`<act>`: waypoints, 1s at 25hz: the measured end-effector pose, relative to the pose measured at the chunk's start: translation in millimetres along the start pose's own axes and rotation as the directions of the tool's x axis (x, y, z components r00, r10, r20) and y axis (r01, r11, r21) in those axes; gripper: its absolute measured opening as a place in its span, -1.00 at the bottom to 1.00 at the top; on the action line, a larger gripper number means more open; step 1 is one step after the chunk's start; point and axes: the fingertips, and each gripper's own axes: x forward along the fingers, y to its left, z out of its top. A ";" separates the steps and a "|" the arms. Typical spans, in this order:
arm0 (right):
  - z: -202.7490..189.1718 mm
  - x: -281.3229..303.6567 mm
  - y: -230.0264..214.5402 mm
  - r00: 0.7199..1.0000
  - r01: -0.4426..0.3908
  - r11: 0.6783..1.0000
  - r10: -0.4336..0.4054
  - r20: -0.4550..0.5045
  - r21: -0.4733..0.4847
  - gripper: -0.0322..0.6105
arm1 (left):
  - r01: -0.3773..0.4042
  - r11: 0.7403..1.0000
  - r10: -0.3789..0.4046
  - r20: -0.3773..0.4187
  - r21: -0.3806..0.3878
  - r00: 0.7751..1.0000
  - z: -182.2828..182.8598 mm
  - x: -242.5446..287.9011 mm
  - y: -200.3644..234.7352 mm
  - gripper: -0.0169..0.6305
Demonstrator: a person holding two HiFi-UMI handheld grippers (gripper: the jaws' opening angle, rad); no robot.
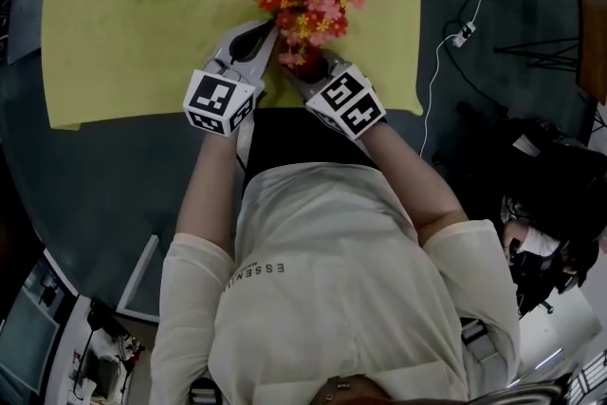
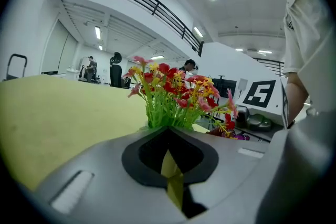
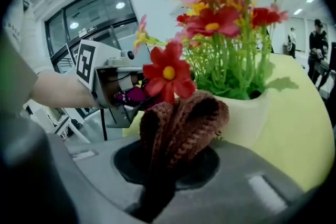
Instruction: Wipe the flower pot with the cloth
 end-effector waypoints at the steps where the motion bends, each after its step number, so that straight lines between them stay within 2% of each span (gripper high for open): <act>1: 1.3 2.6 -0.2 1.000 -0.012 1.000 0.012 -0.004 -0.009 -0.76 | 0.004 1.000 -0.004 0.005 -0.008 1.000 0.3 0.6 0.4 -0.90; 4: 4.2 4.5 -5.5 1.000 -0.029 0.999 0.029 0.004 0.024 -0.76 | 0.024 1.000 -0.024 0.001 -0.009 1.000 0.1 0.8 -0.4 -0.90; 10: 1.1 -13.7 -31.8 0.999 -0.015 0.979 0.006 0.045 0.203 -0.76 | 0.046 0.997 -0.042 -0.054 0.064 0.998 -1.2 0.8 -2.2 -0.90; 19: -21.9 -51.0 -88.0 0.989 0.133 0.943 -0.147 0.023 0.304 -0.76 | 0.058 0.998 -0.057 -0.049 0.033 0.997 -3.5 1.8 -2.3 -0.90; 22: -19.6 -66.9 -110.5 0.977 0.185 0.923 -0.211 0.041 0.338 -0.76 | 0.048 0.998 -0.046 -0.044 0.049 0.998 -4.1 0.6 -3.0 -0.90; 25: -6.8 -80.6 -142.1 0.962 0.226 0.903 -0.265 0.059 0.365 -0.76 | 0.045 0.998 -0.044 -0.039 0.033 0.998 -4.2 -0.1 -3.4 -0.90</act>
